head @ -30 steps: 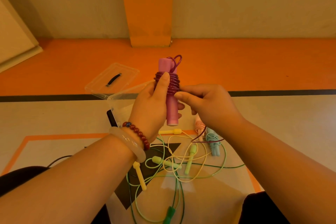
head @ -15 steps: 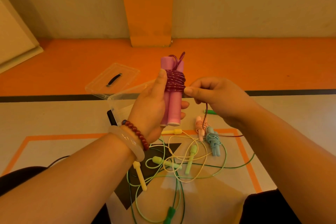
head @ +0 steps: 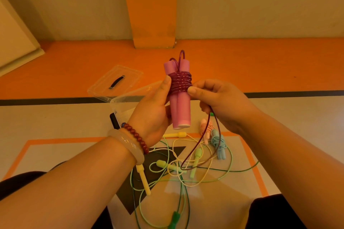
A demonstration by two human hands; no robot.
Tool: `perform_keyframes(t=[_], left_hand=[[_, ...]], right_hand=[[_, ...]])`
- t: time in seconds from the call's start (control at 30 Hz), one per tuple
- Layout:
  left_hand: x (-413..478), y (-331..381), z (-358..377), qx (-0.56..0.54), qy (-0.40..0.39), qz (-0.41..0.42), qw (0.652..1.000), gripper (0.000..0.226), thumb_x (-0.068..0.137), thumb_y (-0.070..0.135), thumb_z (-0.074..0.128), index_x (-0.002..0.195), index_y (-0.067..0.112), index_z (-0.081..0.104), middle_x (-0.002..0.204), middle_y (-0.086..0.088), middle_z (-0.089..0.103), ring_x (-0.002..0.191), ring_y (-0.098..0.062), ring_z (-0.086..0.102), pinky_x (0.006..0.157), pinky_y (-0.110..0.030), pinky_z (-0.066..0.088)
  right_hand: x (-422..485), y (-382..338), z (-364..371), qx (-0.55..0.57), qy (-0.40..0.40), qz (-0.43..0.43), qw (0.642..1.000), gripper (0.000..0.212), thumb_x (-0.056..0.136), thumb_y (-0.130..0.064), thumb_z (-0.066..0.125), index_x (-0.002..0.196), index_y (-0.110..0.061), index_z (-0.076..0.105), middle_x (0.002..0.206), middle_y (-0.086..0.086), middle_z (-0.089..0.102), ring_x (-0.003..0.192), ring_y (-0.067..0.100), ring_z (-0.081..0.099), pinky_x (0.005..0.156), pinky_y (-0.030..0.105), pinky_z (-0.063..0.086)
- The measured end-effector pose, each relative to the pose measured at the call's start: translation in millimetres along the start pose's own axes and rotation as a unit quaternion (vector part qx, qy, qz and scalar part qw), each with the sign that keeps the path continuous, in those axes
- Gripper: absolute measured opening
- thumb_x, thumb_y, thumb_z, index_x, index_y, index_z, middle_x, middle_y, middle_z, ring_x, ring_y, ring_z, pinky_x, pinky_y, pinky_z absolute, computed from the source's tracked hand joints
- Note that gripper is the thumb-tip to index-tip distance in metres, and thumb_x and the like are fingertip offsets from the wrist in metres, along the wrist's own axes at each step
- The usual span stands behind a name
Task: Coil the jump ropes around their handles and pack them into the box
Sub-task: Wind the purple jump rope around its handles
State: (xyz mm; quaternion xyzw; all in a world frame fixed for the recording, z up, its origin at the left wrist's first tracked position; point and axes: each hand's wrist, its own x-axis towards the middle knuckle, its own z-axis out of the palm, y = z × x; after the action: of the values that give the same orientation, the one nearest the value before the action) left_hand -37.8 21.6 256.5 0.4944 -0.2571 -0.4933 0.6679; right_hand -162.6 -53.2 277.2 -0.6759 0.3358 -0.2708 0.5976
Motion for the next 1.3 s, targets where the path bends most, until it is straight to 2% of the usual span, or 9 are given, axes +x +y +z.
perform_keyframes(t=[0.23,0.33,0.4,0.53,0.6,0.77,0.9,1.1,1.3], left_hand=[[-4.1,4.7,3.8,0.048,0.082,0.04,0.995,0.025,0.095,0.035,0.055,0.075,0.031,0.069,0.078,0.006,0.073,0.079,-0.023,0.07,0.069,-0.042,0.057],[-1.3,4.9,1.9,0.074,0.107,0.047,0.99,0.019,0.095,0.031,0.056,0.107,0.02,0.067,0.099,-0.006,0.072,0.084,-0.025,0.072,0.061,-0.034,0.059],[-0.3,4.5,0.8,0.102,0.097,0.057,0.988,0.023,0.098,0.029,0.052,0.113,0.017,0.064,0.106,-0.008,0.071,0.091,-0.026,0.071,0.066,-0.032,0.059],[-5.7,-1.3,3.6,0.171,0.036,0.052,0.983,0.022,0.096,0.051,0.045,0.089,0.048,0.066,0.104,0.005,0.069,0.103,-0.024,0.065,0.091,-0.049,0.053],[-8.3,-5.6,6.9,0.21,0.017,0.051,0.976,0.017,0.091,0.062,0.041,0.095,0.055,0.055,0.108,0.006,0.065,0.103,-0.022,0.063,0.092,-0.053,0.051],[-8.7,-9.3,11.5,0.237,0.063,0.096,0.965,0.03,0.095,0.053,0.039,0.115,0.031,0.041,0.1,-0.004,0.061,0.08,-0.025,0.061,0.072,-0.046,0.055],[-1.4,-3.5,4.8,0.186,0.04,0.03,0.981,0.045,0.092,0.06,0.038,0.117,0.025,0.049,0.086,-0.003,0.058,0.06,-0.014,0.051,0.049,-0.03,0.044],[-6.3,-0.8,11.8,0.093,0.015,-0.017,0.995,0.039,0.095,0.046,0.047,0.116,0.013,0.051,0.084,-0.001,0.056,0.053,-0.01,0.046,0.044,-0.024,0.038],[-3.3,-1.0,13.5,0.082,0.011,-0.015,0.996,0.025,0.094,0.035,0.055,0.107,0.014,0.052,0.085,-0.002,0.055,0.054,-0.01,0.047,0.045,-0.023,0.037]], right_hand=[[-4.5,-2.4,-1.1,-0.051,0.054,-0.02,0.997,0.007,0.077,-0.025,0.074,0.072,-0.02,0.072,0.049,-0.015,0.059,0.044,-0.004,0.047,0.046,0.009,0.035],[-3.8,-2.1,2.9,-0.061,0.082,-0.02,0.995,0.009,0.08,-0.025,0.074,0.072,-0.022,0.072,0.05,-0.017,0.06,0.046,-0.008,0.05,0.046,0.006,0.035],[-3.0,-1.6,4.9,-0.073,0.099,-0.019,0.992,0.006,0.077,-0.028,0.077,0.072,-0.025,0.073,0.059,-0.01,0.065,0.049,-0.007,0.05,0.048,0.009,0.037],[-3.9,1.1,10.9,-0.098,0.127,-0.012,0.987,0.007,0.075,-0.031,0.079,0.073,-0.025,0.075,0.069,-0.006,0.07,0.056,-0.005,0.053,0.05,0.012,0.04],[-6.5,0.4,14.7,-0.105,0.133,-0.014,0.985,0.009,0.077,-0.032,0.077,0.073,-0.024,0.075,0.067,-0.009,0.069,0.057,-0.005,0.054,0.051,0.014,0.041],[-12.1,-3.5,21.8,-0.107,0.089,0.005,0.99,0.011,0.086,-0.03,0.068,0.077,-0.027,0.073,0.052,-0.011,0.06,0.046,-0.004,0.048,0.052,0.017,0.038],[-10.7,-12.7,12.1,-0.102,0.049,0.011,0.994,0.007,0.088,-0.022,0.067,0.085,-0.018,0.073,0.058,0.0,0.068,0.051,0.0,0.059,0.054,0.011,0.046],[-7.6,-18.1,1.7,-0.167,0.036,-0.014,0.985,0.01,0.083,-0.024,0.072,0.076,-0.018,0.069,0.065,0.0,0.071,0.062,0.015,0.068,0.059,0.024,0.05],[-4.0,-13.4,-2.6,-0.183,0.04,-0.012,0.982,0.015,0.084,-0.026,0.071,0.075,-0.016,0.065,0.061,-0.005,0.064,0.047,0.0,0.054,0.047,0.012,0.042]])
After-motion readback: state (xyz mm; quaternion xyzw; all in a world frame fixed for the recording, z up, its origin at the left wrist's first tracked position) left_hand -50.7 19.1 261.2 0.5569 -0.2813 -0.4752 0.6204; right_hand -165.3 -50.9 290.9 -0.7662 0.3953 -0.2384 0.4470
